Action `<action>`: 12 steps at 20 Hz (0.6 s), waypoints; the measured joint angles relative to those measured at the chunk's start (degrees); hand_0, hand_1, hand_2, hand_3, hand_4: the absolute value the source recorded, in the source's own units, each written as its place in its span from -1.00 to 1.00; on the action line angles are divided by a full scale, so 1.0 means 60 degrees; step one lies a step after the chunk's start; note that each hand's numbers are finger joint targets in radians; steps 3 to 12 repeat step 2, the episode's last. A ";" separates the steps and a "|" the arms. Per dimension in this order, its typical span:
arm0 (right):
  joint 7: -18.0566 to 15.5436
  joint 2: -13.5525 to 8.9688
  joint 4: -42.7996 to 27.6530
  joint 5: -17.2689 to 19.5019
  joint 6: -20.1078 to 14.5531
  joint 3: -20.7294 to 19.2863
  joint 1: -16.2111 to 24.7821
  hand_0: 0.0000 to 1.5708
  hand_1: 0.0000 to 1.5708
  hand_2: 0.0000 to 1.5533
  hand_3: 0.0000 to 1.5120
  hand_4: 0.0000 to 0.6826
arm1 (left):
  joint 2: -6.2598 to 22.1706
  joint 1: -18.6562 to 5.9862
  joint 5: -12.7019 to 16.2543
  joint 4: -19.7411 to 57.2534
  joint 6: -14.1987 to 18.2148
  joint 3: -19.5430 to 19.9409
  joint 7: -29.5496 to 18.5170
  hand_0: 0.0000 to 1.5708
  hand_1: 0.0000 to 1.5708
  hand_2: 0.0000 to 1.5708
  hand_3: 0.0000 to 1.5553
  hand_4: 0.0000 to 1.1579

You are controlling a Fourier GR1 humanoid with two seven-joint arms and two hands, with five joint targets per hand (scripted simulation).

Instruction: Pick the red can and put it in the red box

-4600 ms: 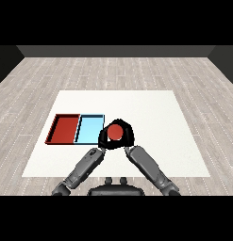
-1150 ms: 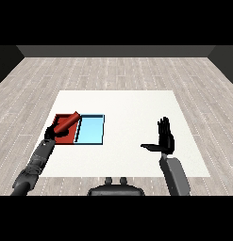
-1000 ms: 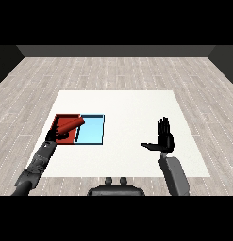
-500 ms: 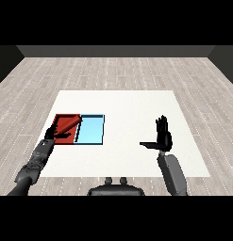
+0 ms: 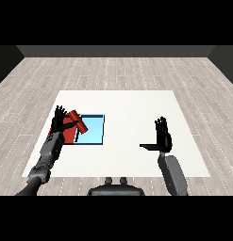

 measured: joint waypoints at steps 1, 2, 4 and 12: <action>-0.0053 -0.0059 0.0037 0.0000 0.0105 -0.0004 0.0049 -1.00 -1.00 -1.00 -1.00 -1.00 | -0.0296 0.0074 0.0161 -0.0329 -0.0248 0.0031 -0.0249 -1.00 -1.00 -1.00 -1.00 -1.00; -0.0089 -0.0084 0.0055 0.0067 0.0140 0.0040 0.0069 -1.00 -1.00 -1.00 -1.00 -1.00 | -0.0559 0.0277 0.0248 -0.0694 -0.0450 -0.0010 -0.0496 -1.00 -1.00 -1.00 -1.00 -1.00; -0.0089 -0.0084 0.0055 0.0067 0.0140 0.0040 0.0069 -1.00 -1.00 -1.00 -1.00 -1.00 | -0.0559 0.0277 0.0248 -0.0694 -0.0450 -0.0010 -0.0496 -1.00 -1.00 -1.00 -1.00 -1.00; -0.0089 -0.0084 0.0055 0.0067 0.0140 0.0040 0.0069 -1.00 -1.00 -1.00 -1.00 -1.00 | -0.0559 0.0277 0.0248 -0.0694 -0.0450 -0.0010 -0.0496 -1.00 -1.00 -1.00 -1.00 -1.00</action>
